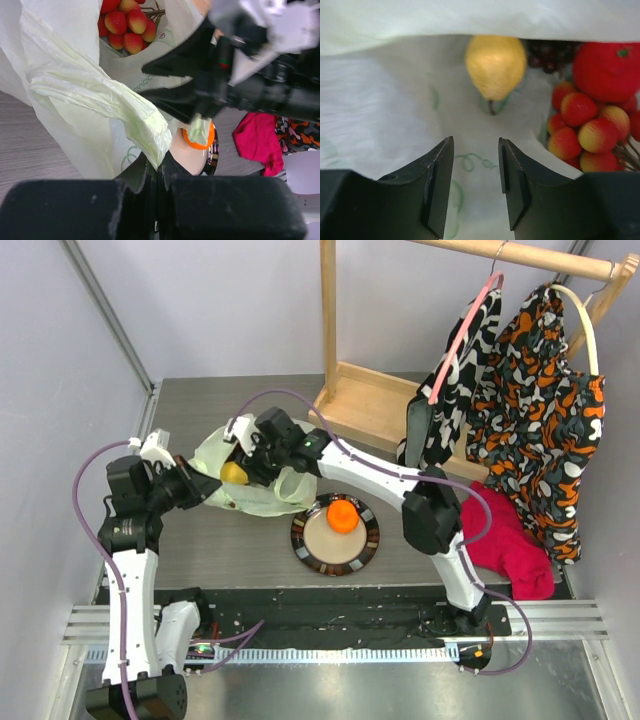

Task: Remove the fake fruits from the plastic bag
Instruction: Adjust the fake fruit in the plastic bag.

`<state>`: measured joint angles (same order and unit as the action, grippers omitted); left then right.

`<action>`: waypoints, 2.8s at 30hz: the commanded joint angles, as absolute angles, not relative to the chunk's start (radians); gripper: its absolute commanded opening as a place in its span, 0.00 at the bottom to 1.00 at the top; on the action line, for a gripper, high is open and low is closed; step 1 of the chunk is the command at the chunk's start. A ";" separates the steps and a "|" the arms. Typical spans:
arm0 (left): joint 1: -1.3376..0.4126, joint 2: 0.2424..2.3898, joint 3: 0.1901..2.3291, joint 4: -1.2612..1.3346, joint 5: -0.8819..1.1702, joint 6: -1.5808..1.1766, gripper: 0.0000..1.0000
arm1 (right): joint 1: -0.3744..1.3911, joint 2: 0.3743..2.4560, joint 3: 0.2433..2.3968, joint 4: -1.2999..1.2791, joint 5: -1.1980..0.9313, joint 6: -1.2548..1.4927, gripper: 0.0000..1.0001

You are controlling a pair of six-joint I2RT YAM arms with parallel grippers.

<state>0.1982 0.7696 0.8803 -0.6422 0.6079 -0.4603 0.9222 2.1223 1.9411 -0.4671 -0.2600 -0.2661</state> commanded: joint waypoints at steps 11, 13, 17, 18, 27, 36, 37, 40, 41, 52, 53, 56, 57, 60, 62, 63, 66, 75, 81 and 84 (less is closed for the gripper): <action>0.207 0.772 0.874 -0.644 0.658 -0.453 0.02 | 0.807 2.359 2.154 -0.291 0.167 -0.350 0.60; 0.206 0.779 0.874 -0.646 0.667 -0.446 0.02 | 0.801 2.410 2.183 -0.291 0.166 -0.363 0.60; 0.207 0.792 0.871 -0.647 0.667 -0.443 0.02 | 0.787 2.485 2.262 -0.314 0.137 -0.373 0.59; 0.207 0.792 0.871 -0.649 0.667 -0.443 0.03 | 0.784 2.497 2.291 -0.324 0.123 -0.373 0.59; 0.224 0.795 0.858 -0.652 0.653 -0.433 0.03 | 0.788 2.482 2.270 -0.354 0.064 -0.298 0.58; 0.242 0.799 0.850 -0.609 0.657 -0.465 0.03 | 0.810 2.470 2.206 -0.442 0.045 -0.330 0.27; 0.242 0.798 0.848 -0.604 0.658 -0.468 0.03 | 0.811 2.441 2.213 -0.446 0.026 -0.327 0.25; 0.242 0.799 0.845 -0.585 0.660 -0.482 0.03 | 0.815 2.364 2.259 -0.477 -0.096 -0.298 0.17; 0.242 0.799 0.842 -0.571 0.667 -0.486 0.03 | 0.815 2.337 2.269 -0.492 -0.136 -0.290 0.15; 0.236 0.896 0.897 -0.417 0.681 -0.564 0.04 | 0.839 2.034 2.117 -0.551 -0.609 -0.215 0.12; 0.235 0.905 0.910 -0.410 0.683 -0.565 0.04 | 0.844 2.028 2.117 -0.551 -0.627 -0.207 0.12; 0.236 0.939 0.951 -0.396 0.678 -0.565 0.04 | 0.854 2.010 2.120 -0.538 -0.641 -0.196 0.12; 0.235 0.952 0.960 -0.393 0.675 -0.571 0.04 | 0.856 2.010 2.121 -0.538 -0.632 -0.201 0.12; 0.235 0.960 0.988 -0.379 0.660 -0.580 0.04 | 0.859 2.017 2.111 -0.540 -0.579 -0.242 0.11; 0.235 0.959 1.000 -0.380 0.638 -0.578 0.04 | 0.851 2.039 2.094 -0.543 -0.558 -0.283 0.11; 0.235 0.960 1.003 -0.379 0.631 -0.575 0.04 | 0.850 2.048 2.086 -0.546 -0.543 -0.302 0.11; 0.236 0.957 1.002 -0.394 0.615 -0.569 0.04 | 0.850 2.098 2.059 -0.589 -0.505 -0.406 0.11; 0.239 0.821 0.836 -0.511 0.606 -0.600 0.04 | 0.877 1.996 1.766 -0.638 -0.491 -0.440 0.52; 0.239 0.758 0.762 -0.623 0.586 -0.617 0.01 | 0.902 1.726 1.622 -0.634 -0.443 -0.445 0.77; 0.241 0.758 0.723 -0.586 0.577 -0.647 0.00 | 0.920 1.698 1.608 -0.586 -0.440 -0.430 0.73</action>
<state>0.2321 0.7658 0.7536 -0.5911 0.5919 -0.6041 0.8982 1.8610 1.5917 -0.6746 -0.4500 -0.4313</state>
